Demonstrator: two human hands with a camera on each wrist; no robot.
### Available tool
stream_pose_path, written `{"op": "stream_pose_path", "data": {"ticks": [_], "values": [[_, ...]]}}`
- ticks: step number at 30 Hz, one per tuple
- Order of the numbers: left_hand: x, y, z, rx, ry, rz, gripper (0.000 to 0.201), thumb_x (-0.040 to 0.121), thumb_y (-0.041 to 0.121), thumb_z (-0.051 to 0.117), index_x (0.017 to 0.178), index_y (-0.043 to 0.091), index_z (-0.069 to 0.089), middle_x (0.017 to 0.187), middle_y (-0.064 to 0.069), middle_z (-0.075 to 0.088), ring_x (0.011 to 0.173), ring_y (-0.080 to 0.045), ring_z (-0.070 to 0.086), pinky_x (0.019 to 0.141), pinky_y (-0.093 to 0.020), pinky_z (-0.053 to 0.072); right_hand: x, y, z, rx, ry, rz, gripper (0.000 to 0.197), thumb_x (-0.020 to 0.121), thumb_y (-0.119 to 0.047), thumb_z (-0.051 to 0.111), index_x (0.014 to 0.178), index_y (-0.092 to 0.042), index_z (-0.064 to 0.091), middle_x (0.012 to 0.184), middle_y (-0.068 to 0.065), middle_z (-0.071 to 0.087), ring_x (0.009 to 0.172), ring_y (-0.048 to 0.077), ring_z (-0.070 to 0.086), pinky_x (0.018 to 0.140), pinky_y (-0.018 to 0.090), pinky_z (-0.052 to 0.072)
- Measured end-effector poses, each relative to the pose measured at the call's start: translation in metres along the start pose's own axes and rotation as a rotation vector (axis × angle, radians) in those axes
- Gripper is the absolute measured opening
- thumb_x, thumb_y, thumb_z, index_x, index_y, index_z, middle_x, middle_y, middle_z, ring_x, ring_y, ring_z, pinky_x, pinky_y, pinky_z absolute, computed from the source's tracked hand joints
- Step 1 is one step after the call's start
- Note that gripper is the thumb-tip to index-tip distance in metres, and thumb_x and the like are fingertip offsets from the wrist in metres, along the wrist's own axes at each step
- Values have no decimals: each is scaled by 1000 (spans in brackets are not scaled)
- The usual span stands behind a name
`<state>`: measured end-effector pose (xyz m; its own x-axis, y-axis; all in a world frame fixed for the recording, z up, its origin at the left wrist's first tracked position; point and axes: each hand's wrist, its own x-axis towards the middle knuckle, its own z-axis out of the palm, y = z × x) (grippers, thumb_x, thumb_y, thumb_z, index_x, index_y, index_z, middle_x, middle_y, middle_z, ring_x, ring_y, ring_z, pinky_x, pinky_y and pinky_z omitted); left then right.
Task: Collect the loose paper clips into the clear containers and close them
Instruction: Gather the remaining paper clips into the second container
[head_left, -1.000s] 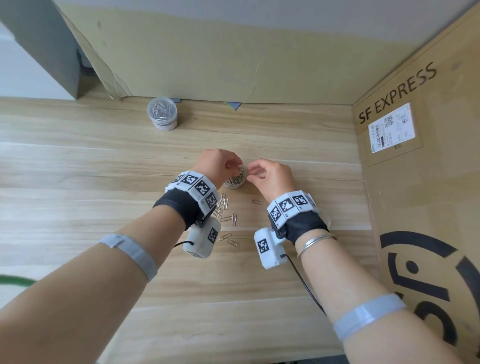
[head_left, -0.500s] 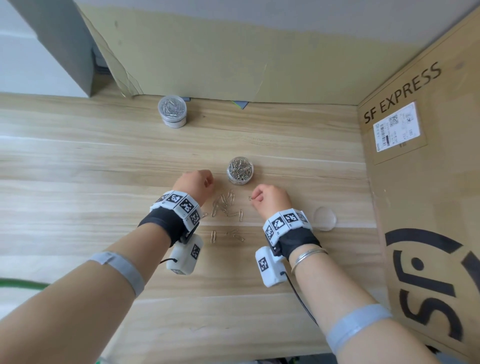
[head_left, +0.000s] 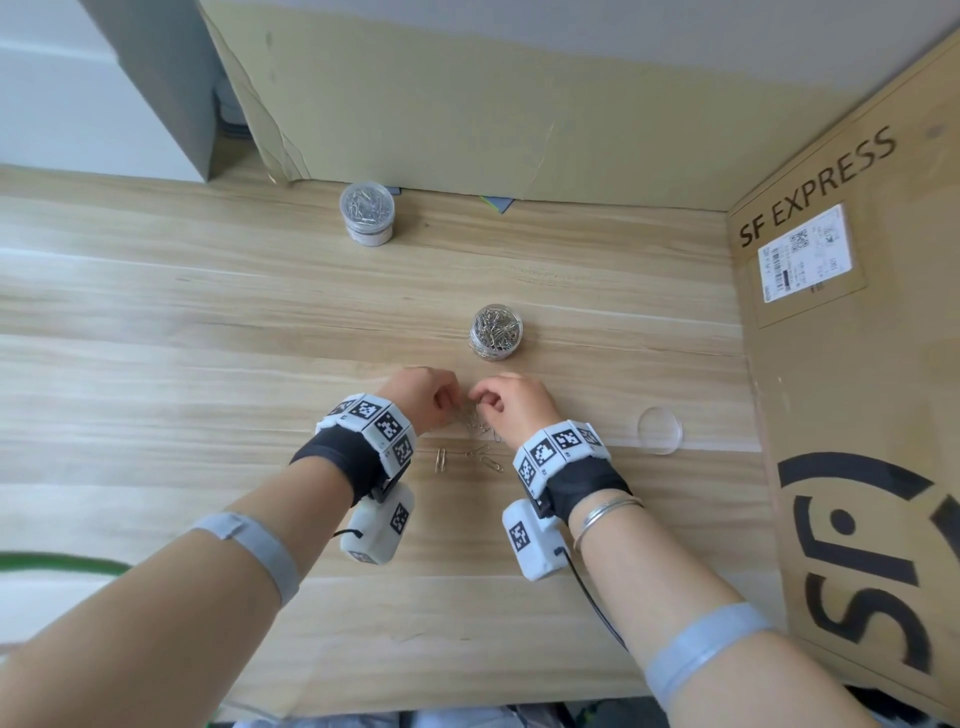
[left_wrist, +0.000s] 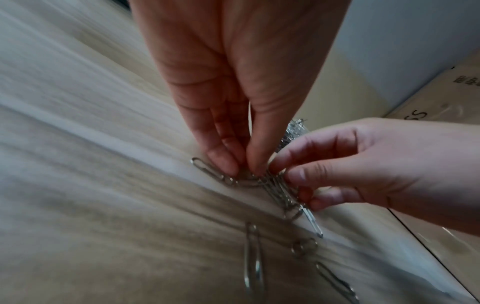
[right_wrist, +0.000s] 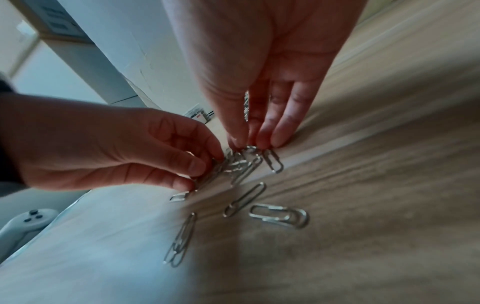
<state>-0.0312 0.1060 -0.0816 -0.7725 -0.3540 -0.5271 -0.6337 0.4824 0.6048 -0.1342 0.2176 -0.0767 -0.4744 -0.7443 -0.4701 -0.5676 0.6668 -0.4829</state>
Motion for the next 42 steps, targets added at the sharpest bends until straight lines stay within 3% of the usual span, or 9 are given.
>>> {"op": "stream_pose_path", "data": {"ticks": [2, 7, 9, 12, 17, 24, 29, 36, 42], "values": [[-1, -1, 3, 6, -11, 24, 21, 77, 6, 64, 98, 5, 63, 84, -4, 62, 78, -17, 53, 75, -26, 45, -5, 4, -4, -13, -13, 22, 25, 81, -17, 67, 106, -21, 66, 102, 0, 65, 80, 9, 51, 86, 34, 51], [-7, -5, 2, 170, -55, -1, 57, 61, 27, 83, 106, 12, 50, 93, 1, 42, 83, -20, 47, 80, -33, 45, -16, 9, -11, -57, -123, 63, 78, 58, -30, 87, 125, -27, 47, 128, 0, 44, 115, 15, 48, 94, 25, 37], [-11, -5, 4, 208, -75, -5, 68, 55, 32, 85, 109, 14, 46, 100, -2, 43, 88, -22, 48, 83, -35, 46, -19, 8, -7, -91, -155, 70, 89, 54, -32, 88, 130, -28, 42, 133, 0, 38, 119, 17, 47, 93, 24, 37], [-15, -3, 10, 308, -68, 11, 72, 55, 36, 85, 112, 18, 44, 112, -6, 45, 101, -26, 49, 84, -37, 47, -21, 3, 4, -193, -152, 64, 96, 53, -42, 86, 133, -30, 35, 134, -1, 39, 118, 20, 51, 91, 33, 45], [-12, 2, 16, 249, 5, 7, 60, 67, 28, 79, 113, 13, 45, 112, -10, 49, 104, -29, 50, 83, -35, 44, -14, -4, 16, -180, -78, 65, 79, 66, -36, 80, 131, -18, 39, 131, 3, 45, 116, 24, 52, 93, 36, 46], [-5, 5, 15, 154, 106, 40, 35, 80, 13, 65, 113, 4, 55, 113, -15, 53, 102, -33, 56, 85, -36, 44, -2, -10, 11, -226, -22, -30, 23, 84, -13, 60, 107, -10, 58, 110, 8, 58, 100, 27, 58, 82, 34, 48], [0, 5, 17, 196, 105, 31, 28, 87, 16, 56, 112, 4, 57, 113, -16, 55, 102, -33, 56, 83, -35, 42, 4, -14, 9, -257, -71, -9, 24, 86, -15, 57, 108, -9, 59, 108, 11, 63, 101, 30, 59, 82, 34, 48], [6, 12, 11, 229, 37, 9, 29, 87, 19, 57, 111, 4, 59, 112, -15, 57, 101, -32, 57, 83, -33, 44, 8, -16, 5, -218, -102, 25, 22, 83, -17, 61, 105, -13, 62, 103, 10, 68, 98, 29, 63, 80, 33, 52], [8, 21, 1, 246, 12, 5, 24, 88, 13, 52, 107, 2, 60, 112, -17, 58, 102, -33, 58, 81, -35, 45, 8, -16, -8, -125, -31, 61, 16, 81, -16, 61, 95, -18, 69, 92, 5, 72, 90, 24, 66, 75, 27, 50]]}}
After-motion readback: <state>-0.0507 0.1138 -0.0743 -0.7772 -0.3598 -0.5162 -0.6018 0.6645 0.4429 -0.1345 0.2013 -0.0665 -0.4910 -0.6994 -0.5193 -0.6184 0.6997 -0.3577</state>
